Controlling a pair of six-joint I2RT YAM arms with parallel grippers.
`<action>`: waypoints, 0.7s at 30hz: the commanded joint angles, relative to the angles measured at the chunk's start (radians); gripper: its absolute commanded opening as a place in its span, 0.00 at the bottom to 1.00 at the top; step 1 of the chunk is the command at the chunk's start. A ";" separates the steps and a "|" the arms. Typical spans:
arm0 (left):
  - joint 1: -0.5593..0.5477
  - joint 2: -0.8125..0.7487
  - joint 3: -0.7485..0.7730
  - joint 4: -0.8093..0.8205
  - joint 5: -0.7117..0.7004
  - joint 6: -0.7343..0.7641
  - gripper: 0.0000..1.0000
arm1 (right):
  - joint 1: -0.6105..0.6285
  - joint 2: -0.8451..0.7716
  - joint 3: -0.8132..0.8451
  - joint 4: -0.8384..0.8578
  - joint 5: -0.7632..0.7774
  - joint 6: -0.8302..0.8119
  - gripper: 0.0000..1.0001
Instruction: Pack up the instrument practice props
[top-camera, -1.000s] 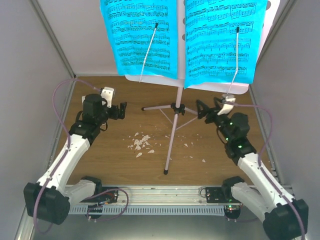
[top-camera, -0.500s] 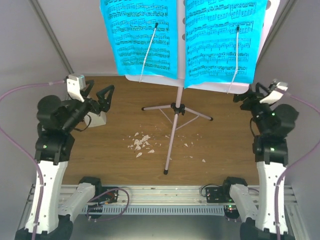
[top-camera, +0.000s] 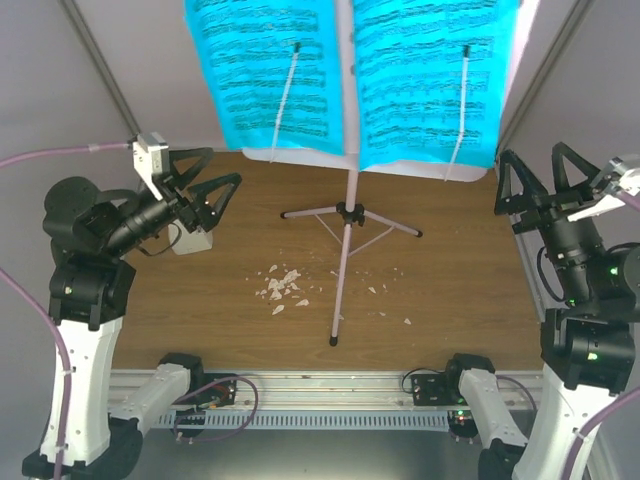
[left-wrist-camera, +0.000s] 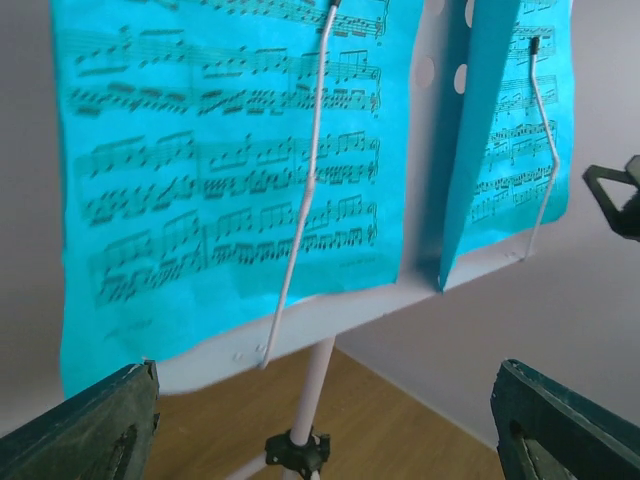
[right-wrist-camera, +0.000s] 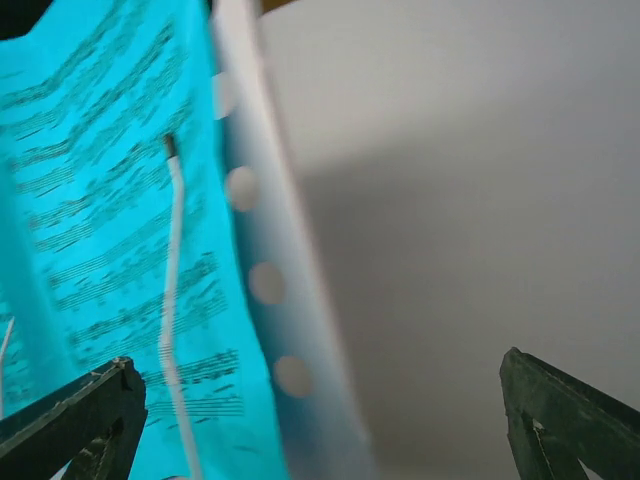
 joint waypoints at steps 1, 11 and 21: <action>-0.041 0.046 0.023 0.039 0.037 -0.013 0.91 | -0.004 0.003 -0.049 -0.068 -0.016 0.008 0.96; -0.180 0.106 0.020 0.060 0.010 0.004 0.91 | -0.004 -0.031 -0.043 -0.063 -0.031 -0.015 0.91; -0.535 0.269 0.191 0.003 -0.221 0.036 0.87 | -0.002 0.165 0.205 -0.234 -0.205 -0.056 0.65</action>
